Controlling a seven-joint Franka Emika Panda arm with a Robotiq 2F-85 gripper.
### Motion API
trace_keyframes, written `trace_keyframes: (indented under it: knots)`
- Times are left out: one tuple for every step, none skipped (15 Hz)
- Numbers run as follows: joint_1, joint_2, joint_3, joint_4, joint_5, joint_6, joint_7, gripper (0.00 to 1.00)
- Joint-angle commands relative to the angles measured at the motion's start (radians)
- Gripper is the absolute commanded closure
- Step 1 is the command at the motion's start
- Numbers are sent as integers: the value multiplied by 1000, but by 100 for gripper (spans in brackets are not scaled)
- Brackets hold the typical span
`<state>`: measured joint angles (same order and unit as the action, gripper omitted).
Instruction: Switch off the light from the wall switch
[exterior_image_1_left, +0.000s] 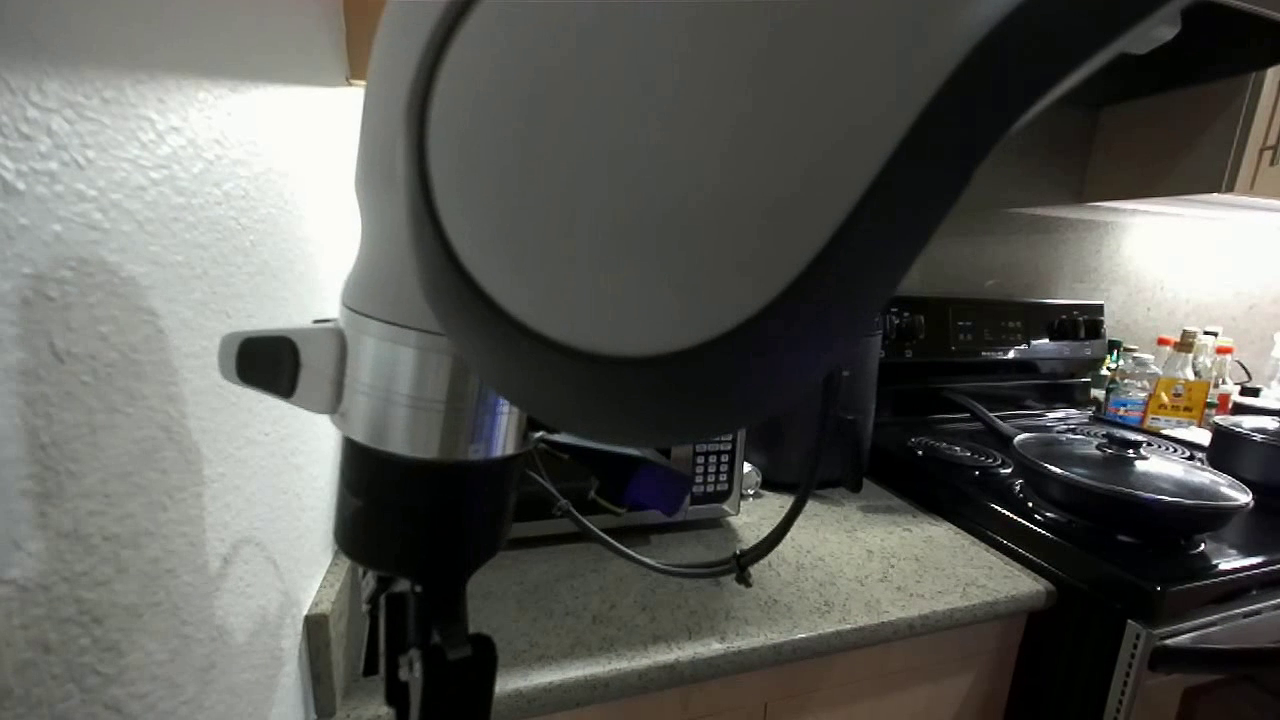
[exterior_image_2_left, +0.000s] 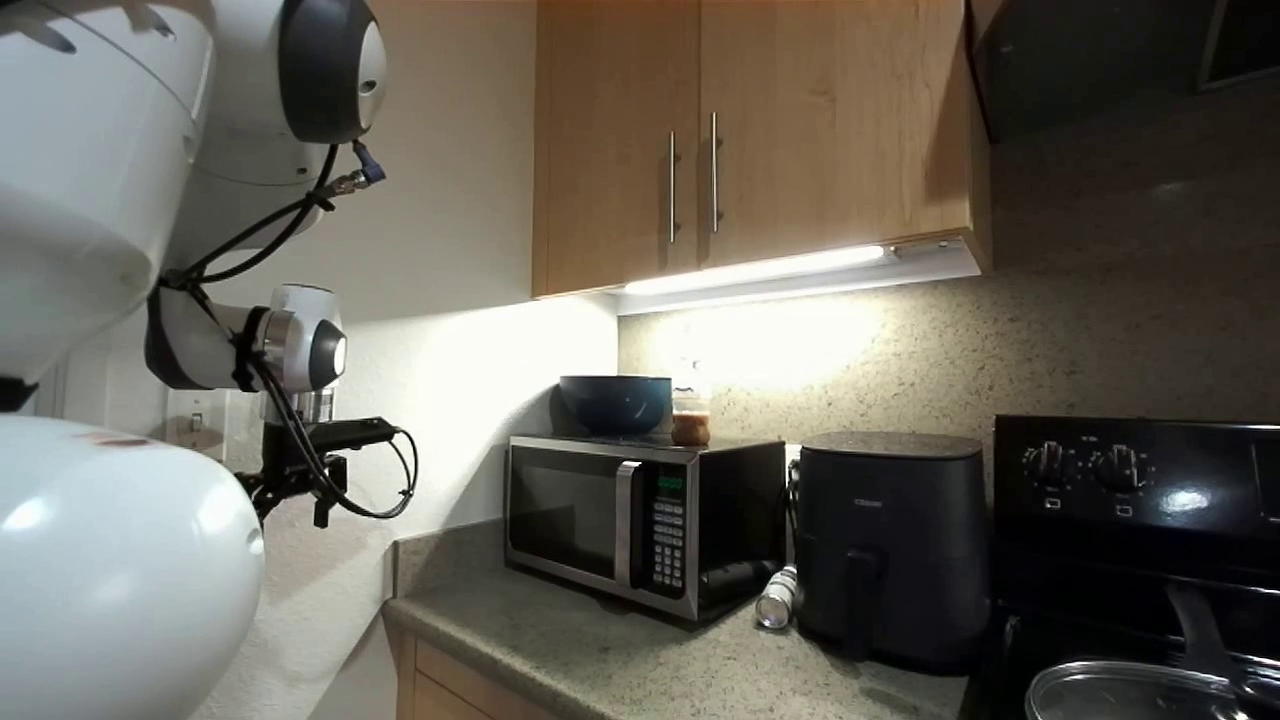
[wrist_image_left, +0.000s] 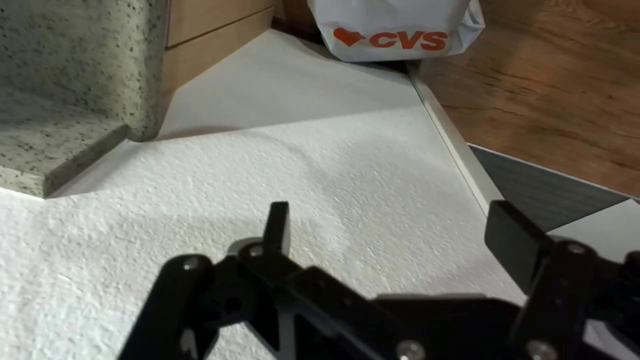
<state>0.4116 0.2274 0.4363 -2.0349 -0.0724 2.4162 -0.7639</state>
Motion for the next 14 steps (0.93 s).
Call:
trace_keyframes:
  knots:
    - [-9,4,8,6,-6,-4,4,0]
    - [-14,1,13,5,8,3,-7,0]
    - [-18,-5,21,0,26,33,-24,0]
    - [-21,-8,27,-2,40,62,-32,0]
    - [-27,-11,36,-1,64,102,-44,0]
    - [-30,-15,42,-4,79,138,-46,0]
    - [-34,-28,51,-11,100,183,-49,0]
    - [-38,-30,58,-12,113,218,-52,0]
    - [-47,-42,71,-20,142,264,-60,0]
    - [-57,-47,84,-24,168,305,-69,0]
    - [-69,-63,100,-34,205,355,-81,0]
    - [-81,-71,116,-40,240,397,-96,0]
    - [-92,-87,129,-51,296,446,-120,0]
    - [-104,-94,145,-53,341,482,-136,0]
